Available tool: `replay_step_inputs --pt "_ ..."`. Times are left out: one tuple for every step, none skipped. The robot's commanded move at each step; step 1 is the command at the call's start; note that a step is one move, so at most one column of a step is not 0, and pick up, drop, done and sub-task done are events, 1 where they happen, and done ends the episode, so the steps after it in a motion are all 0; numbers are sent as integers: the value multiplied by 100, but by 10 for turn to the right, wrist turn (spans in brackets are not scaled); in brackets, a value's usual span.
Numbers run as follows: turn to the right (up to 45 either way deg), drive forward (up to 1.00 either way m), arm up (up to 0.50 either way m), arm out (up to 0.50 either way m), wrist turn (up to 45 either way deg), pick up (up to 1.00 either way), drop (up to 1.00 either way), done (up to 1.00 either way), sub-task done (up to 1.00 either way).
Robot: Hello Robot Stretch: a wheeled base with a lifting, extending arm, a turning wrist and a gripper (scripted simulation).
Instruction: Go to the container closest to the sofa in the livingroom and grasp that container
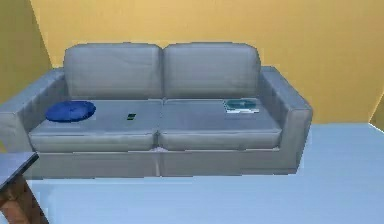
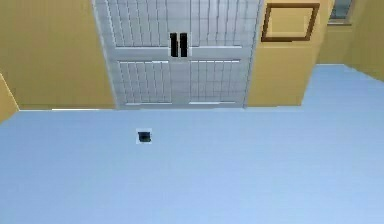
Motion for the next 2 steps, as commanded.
replay_step_inputs --pt "0 75 0 0 0 0 0 0 0" --pt "450 0 0 0 0 0 0 0 0"
